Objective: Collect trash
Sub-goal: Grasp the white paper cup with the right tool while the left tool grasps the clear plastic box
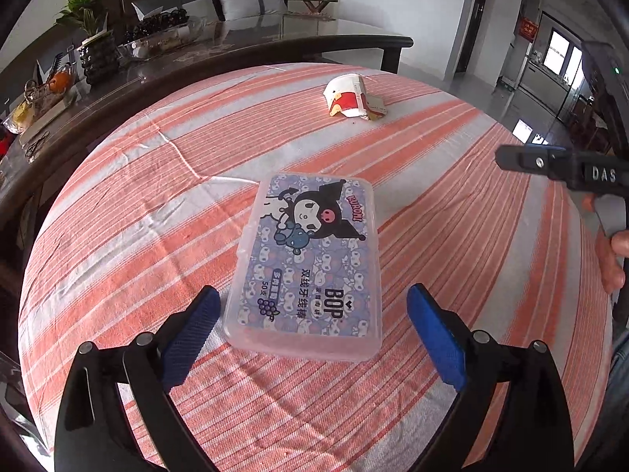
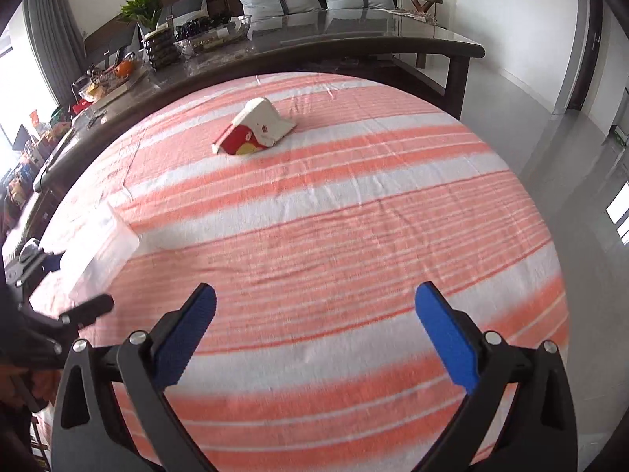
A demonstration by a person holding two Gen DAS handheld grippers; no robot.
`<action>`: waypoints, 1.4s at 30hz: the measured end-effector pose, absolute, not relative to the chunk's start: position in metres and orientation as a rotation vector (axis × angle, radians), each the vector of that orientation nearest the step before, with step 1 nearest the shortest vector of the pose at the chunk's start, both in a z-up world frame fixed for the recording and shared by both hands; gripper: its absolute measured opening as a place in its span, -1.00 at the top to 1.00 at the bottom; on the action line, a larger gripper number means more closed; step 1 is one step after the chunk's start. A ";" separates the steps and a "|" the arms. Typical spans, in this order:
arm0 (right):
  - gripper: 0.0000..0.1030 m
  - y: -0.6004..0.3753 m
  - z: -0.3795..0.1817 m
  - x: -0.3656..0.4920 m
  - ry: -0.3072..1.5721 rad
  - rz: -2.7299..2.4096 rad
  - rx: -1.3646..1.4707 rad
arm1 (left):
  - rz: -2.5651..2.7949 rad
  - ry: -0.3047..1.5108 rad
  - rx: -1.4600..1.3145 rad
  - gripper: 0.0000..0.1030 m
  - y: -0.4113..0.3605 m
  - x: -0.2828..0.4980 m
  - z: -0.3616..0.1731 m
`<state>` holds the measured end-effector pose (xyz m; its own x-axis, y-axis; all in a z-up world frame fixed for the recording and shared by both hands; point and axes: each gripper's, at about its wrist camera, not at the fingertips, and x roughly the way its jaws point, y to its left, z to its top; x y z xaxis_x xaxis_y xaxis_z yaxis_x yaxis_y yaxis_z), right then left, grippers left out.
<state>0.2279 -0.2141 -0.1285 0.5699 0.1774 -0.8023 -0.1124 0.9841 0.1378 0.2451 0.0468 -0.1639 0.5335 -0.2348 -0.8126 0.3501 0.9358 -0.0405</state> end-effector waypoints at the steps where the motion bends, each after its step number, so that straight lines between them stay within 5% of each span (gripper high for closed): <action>1: -0.86 -0.204 -0.123 0.245 0.948 0.185 0.072 | -0.339 0.955 0.136 -0.88 0.046 0.246 -0.166; 8: -0.24 -0.130 -0.133 0.352 1.037 0.185 0.116 | -0.314 0.958 0.151 -0.91 0.043 0.247 -0.167; 13: -0.26 -0.107 -0.154 0.379 1.046 0.086 -0.015 | -0.310 0.960 0.147 -0.91 0.043 0.249 -0.168; 18: 0.32 -0.129 -0.147 0.360 0.995 0.109 -0.077 | -0.311 0.960 0.145 -0.91 0.045 0.250 -0.168; 30: 0.33 -0.187 -0.133 0.173 0.922 0.351 -0.315 | -0.300 0.959 0.158 -0.92 0.042 0.249 -0.168; 39: 0.09 -0.184 -0.156 0.138 0.956 0.343 -0.312 | -0.299 0.958 0.159 -0.91 0.043 0.249 -0.168; 42: -0.14 -0.188 -0.156 0.140 0.968 0.351 -0.271 | -0.299 0.958 0.159 -0.91 0.043 0.249 -0.169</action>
<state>0.1395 -0.1879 -0.1562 0.5178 0.1690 -0.8386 -0.4071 0.9109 -0.0679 0.2489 0.0426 -0.1687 0.5381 -0.1801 -0.8234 0.3201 0.9474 0.0020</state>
